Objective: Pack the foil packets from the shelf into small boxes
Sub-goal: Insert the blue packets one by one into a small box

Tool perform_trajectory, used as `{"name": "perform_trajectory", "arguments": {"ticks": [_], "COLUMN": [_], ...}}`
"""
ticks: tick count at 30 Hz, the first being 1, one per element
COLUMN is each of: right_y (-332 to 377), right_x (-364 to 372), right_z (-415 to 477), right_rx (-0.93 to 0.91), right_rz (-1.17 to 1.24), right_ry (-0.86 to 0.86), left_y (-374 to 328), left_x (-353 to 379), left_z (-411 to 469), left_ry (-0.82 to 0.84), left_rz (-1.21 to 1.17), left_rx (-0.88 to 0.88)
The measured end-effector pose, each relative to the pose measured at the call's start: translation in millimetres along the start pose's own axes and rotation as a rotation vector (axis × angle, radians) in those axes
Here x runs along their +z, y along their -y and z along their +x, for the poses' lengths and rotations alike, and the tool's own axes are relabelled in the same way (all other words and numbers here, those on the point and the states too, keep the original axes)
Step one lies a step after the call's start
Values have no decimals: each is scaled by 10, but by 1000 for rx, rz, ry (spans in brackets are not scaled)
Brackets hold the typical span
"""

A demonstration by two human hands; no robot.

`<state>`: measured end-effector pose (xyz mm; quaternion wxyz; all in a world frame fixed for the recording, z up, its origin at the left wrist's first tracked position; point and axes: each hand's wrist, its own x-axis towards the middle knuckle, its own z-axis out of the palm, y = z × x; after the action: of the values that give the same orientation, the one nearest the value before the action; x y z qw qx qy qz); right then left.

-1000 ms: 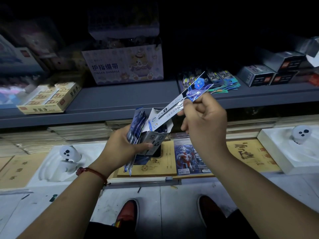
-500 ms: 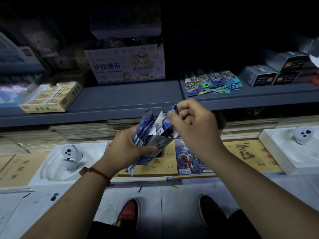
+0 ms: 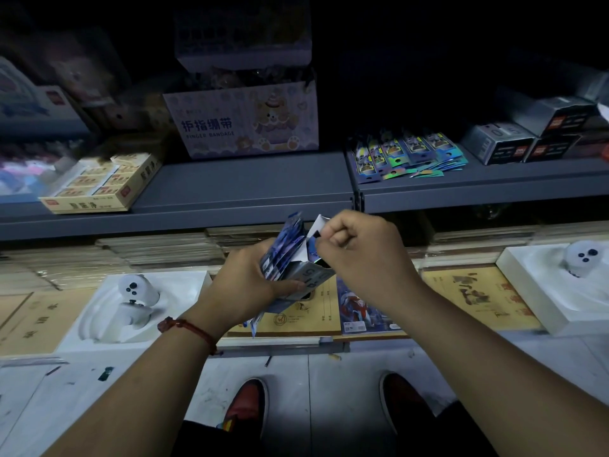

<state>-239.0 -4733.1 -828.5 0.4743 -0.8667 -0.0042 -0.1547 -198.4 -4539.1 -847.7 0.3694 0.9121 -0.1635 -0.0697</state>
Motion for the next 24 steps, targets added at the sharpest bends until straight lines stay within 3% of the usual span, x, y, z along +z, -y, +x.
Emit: {"name": "perform_trajectory", "arguments": {"ticks": [18,24], "right_y": [2,-29], "right_x": [78,40], "right_z": [-49,-41], "right_rx": [-14,-98], "right_rz": [-183,-290], "right_ry": [28,150], "left_y": [-25,-5], "left_x": [18,33], "left_z": [-32,-14], "left_ry": [-11,7], "left_rz": [63,69], "left_rx": [131,105]}}
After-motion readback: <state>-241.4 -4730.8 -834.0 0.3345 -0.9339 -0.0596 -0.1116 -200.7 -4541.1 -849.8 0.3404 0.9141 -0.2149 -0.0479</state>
